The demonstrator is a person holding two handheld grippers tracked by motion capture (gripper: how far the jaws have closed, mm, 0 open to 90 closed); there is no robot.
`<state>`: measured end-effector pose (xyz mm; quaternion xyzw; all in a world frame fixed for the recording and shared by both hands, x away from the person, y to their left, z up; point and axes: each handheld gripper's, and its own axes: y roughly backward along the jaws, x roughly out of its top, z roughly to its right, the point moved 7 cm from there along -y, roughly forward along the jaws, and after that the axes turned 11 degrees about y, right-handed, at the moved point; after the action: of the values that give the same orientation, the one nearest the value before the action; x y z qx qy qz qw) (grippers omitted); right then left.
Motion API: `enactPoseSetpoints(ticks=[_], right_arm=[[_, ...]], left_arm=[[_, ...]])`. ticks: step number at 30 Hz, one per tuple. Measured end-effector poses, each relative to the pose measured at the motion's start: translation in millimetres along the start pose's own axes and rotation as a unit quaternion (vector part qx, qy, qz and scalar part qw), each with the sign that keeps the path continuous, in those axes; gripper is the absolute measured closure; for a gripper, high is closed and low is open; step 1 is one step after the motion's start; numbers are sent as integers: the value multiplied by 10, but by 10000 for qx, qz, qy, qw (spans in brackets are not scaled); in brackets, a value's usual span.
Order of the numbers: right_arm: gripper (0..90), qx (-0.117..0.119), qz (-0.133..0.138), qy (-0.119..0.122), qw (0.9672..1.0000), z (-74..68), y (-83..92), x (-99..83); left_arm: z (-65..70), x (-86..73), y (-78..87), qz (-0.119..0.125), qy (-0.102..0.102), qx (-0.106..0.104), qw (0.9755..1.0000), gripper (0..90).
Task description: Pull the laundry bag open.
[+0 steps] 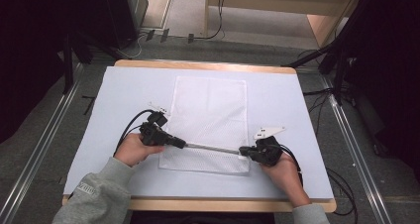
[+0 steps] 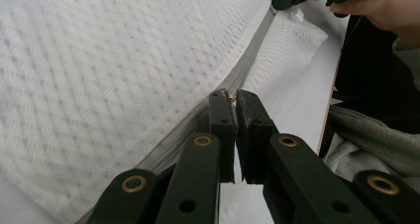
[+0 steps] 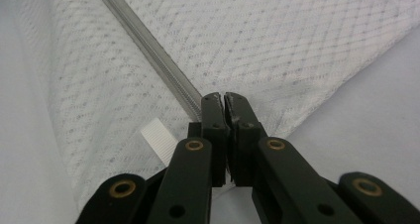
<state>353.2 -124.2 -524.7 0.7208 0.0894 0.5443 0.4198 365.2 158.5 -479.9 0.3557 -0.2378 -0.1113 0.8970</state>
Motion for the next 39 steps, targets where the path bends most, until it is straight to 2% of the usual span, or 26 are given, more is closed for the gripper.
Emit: enactPoseSetpoints(ticks=[7, 11, 16, 19, 23, 31, 39], right_arm=[[889, 8, -11, -33, 10000, 3, 0, 1], [888, 20, -7, -18, 10000, 6, -1, 1], [887, 24, -13, -34, 10000, 5, 0, 3], [887, 28, -19, -33, 10000, 6, -1, 4], [887, 31, -30, -14, 10000, 8, 0, 5], [887, 47, -35, 6, 10000, 11, -1, 7], [887, 64, -46, 7, 10000, 15, -3, 10]], left_arm=[[-97, -56, 163, 131, 70, 61, 9999, 876], [-149, -91, 243, 227, 39, 107, 9997, 876], [-261, -152, 339, 282, 167, 143, 9994, 876], [-304, -175, 371, 286, 169, 167, 9993, 876], [-348, -192, 413, 317, 260, 159, 9990, 876], [-491, -268, 521, 314, 436, 284, 9982, 877], [-528, -292, 526, 334, 523, 310, 9976, 877]])
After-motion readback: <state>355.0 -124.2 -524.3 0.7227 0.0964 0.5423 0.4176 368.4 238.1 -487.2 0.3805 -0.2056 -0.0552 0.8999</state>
